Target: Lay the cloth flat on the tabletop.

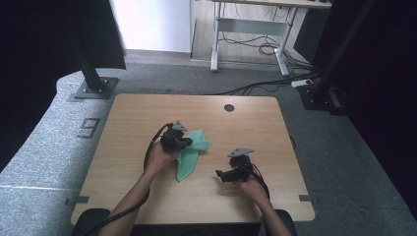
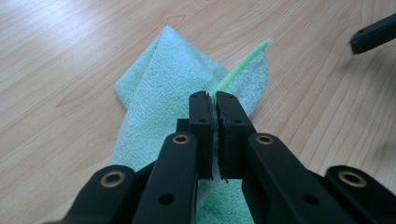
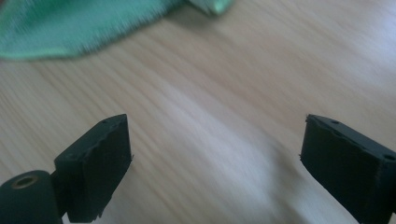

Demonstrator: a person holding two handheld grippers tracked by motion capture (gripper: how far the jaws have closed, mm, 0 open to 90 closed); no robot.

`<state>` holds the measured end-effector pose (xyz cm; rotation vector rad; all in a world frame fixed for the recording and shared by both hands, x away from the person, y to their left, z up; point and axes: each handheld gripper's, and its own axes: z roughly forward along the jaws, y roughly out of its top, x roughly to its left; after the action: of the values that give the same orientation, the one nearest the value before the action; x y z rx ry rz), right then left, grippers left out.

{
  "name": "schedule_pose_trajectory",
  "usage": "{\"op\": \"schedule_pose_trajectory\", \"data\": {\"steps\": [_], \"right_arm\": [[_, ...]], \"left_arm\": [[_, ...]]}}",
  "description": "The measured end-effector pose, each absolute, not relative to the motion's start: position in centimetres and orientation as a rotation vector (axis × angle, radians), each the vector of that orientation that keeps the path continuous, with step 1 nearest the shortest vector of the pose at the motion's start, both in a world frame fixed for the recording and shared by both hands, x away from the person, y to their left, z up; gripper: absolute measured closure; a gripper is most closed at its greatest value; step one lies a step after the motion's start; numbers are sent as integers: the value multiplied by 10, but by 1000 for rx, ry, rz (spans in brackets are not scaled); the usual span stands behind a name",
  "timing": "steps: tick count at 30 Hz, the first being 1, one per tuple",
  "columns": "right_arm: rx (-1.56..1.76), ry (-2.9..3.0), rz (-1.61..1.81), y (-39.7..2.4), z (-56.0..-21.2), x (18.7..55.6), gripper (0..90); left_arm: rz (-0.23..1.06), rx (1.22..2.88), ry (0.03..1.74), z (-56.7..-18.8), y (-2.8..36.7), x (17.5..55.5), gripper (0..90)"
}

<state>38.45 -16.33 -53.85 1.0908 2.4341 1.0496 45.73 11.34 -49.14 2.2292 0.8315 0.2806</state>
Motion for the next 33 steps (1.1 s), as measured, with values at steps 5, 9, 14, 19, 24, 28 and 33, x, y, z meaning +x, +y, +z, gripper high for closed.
{"op": "schedule_pose_trajectory", "data": {"steps": [5,9,14,19,24,28,33], "right_arm": [[1057,2449,1063,-134,-534,398,84],[1049,2448,1072,-113,-534,410,84],[1063,2440,1074,-93,-536,421,75],[1073,2415,1055,-76,-538,429,71],[1019,2430,964,-67,-544,432,71],[1005,2417,964,-70,-548,430,66],[1034,2424,998,-80,-550,425,86]], "left_arm": [[285,2229,829,-492,115,458,854],[294,2232,825,-493,116,458,854],[302,2222,830,-492,118,459,854],[308,2209,837,-491,121,460,854],[322,2193,851,-489,127,462,854],[340,2162,877,-486,136,464,854],[383,2116,905,-478,149,465,853]]}}
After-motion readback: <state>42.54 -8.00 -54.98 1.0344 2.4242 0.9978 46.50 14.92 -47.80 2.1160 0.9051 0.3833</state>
